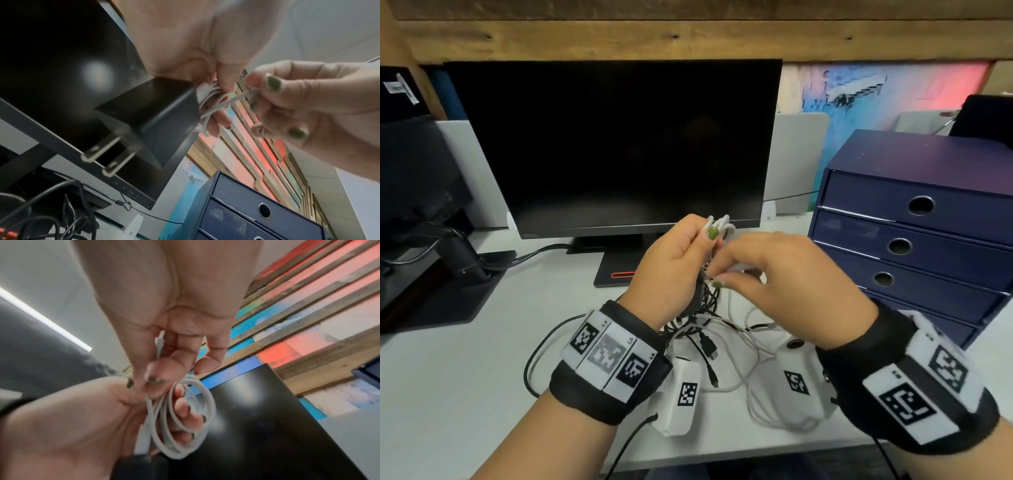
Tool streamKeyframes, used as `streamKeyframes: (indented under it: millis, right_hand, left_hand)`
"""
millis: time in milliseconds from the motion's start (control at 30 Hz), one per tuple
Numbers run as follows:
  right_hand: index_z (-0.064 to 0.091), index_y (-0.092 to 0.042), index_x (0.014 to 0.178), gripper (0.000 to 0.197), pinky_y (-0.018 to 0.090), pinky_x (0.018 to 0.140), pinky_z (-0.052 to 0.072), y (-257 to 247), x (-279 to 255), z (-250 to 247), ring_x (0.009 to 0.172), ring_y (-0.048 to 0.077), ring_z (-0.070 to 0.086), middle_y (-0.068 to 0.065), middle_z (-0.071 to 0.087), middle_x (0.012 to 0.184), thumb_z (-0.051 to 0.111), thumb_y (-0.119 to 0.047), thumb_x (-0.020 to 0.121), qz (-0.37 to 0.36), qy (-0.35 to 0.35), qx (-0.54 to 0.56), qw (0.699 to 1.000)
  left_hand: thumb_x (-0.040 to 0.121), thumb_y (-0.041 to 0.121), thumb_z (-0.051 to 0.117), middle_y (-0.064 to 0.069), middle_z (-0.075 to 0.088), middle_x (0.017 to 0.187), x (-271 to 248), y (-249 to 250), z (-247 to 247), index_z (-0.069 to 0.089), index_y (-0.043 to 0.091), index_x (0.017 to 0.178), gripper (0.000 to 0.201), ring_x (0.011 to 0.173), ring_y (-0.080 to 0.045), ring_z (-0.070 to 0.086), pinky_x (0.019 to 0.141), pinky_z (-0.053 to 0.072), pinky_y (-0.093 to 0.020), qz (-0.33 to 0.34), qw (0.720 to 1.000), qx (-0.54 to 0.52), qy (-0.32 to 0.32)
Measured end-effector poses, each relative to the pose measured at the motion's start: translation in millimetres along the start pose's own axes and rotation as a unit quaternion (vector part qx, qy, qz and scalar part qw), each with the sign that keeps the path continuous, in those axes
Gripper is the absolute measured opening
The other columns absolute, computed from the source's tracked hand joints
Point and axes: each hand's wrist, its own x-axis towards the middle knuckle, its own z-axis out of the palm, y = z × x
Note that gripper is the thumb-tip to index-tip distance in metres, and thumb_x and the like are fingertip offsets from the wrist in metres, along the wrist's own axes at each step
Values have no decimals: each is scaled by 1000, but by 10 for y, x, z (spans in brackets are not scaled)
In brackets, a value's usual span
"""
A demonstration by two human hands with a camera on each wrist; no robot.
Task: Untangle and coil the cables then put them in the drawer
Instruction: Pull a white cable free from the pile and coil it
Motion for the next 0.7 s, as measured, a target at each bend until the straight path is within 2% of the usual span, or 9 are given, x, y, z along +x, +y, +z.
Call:
streamKeyframes:
  millis: [100,167,267,367,467,567,633,700]
  right_hand:
    - [68,-23,87,8,14,72,42,16,26,-101,79,5,57,-9,68,81,68,-16,84,1,38,69,997]
    - [68,-24,84,7,9,70,39,60,70,-124,76,3,52,-9,63,82,71,-17,82,3,68,80,994]
    - [67,-27,84,12,9,69,39,152,121,-98,77,2,49,-6,55,89,76,-21,78,31,107,138,984]
    - [60,-27,107,36,16,71,47,243,135,-20,82,7,57,3,60,97,78,-24,75,73,128,243,959]
    - [56,-25,123,50,21,83,51,293,107,60,93,7,64,4,66,104,68,-33,76,96,90,352,927]
    - [57,-26,126,41,11,91,43,316,35,161,108,-2,59,-6,65,115,53,-32,86,87,40,362,927]
    - [55,-25,131,41,15,96,43,344,7,230,114,-1,55,-3,60,126,50,-29,91,93,36,341,935]
    - [55,-25,132,38,21,92,50,345,7,275,109,6,59,5,60,125,51,-24,94,113,56,356,926]
  left_hand:
    - [101,26,43,-13,58,75,-16,1,11,59,6,92,28,70,-20,55,70,47,-33,-12,998,-44,-45]
    - [103,29,38,-11,54,68,-32,26,35,57,-2,97,36,66,-15,55,71,48,-31,-17,994,-85,-64]
    - [102,34,34,-6,45,61,-47,57,82,54,-8,102,47,58,-14,49,66,47,-26,-32,983,-172,-63]
    - [98,42,37,-1,44,60,-33,56,85,52,-9,103,54,59,-15,47,67,44,-24,-34,970,-224,-88]
    - [97,30,37,2,42,62,-25,33,58,52,-2,95,36,61,-14,45,66,43,-22,-19,963,-248,-103]
    - [97,27,38,1,41,62,-17,14,29,55,6,87,29,60,-15,42,63,43,-21,-24,956,-281,-75]
    - [97,28,39,2,43,61,-14,-10,22,58,11,81,30,59,-15,42,63,43,-23,-31,955,-287,-63]
    - [95,32,42,-1,48,64,-25,-13,40,62,18,80,29,65,-20,44,70,45,-31,-37,966,-251,-48]
